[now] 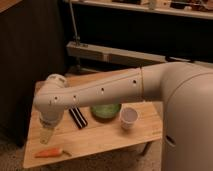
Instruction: Place the pepper on the white sponge
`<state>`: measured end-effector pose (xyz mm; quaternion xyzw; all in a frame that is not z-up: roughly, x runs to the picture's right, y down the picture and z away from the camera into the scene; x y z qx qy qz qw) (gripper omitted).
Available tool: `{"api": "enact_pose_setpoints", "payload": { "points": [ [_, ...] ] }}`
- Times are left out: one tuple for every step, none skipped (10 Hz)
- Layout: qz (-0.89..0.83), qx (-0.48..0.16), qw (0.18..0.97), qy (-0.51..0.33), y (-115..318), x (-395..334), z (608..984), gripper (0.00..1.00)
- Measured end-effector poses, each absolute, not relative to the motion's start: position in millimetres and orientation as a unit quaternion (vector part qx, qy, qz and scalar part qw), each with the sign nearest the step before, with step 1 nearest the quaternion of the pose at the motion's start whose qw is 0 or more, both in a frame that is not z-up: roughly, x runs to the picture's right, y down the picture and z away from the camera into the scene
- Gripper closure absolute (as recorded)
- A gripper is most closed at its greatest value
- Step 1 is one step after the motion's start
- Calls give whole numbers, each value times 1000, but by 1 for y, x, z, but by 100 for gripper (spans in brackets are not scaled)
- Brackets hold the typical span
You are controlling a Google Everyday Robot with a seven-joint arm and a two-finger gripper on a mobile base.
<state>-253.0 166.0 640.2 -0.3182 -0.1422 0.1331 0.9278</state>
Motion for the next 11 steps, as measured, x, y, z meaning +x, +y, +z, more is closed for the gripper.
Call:
{"api": "enact_pose_setpoints", "payload": {
  "points": [
    [103, -312, 927, -181, 179, -259, 640, 20],
    [81, -312, 921, -216, 191, -264, 641, 20],
    [52, -320, 911, -255, 208, -273, 642, 20],
    [31, -330, 905, -265, 221, -281, 644, 20],
    [10, -343, 901, -265, 234, -289, 648, 20],
    [-4, -358, 897, -258, 247, -294, 656, 20],
    [-14, -369, 896, -248, 257, -298, 662, 20],
    [-28, -370, 900, -231, 264, -301, 666, 20],
    [-38, -368, 906, -205, 271, -304, 667, 20],
    [-51, -358, 918, -165, 281, -306, 670, 20],
    [-53, -348, 925, -145, 283, -302, 674, 20]
  ]
}}
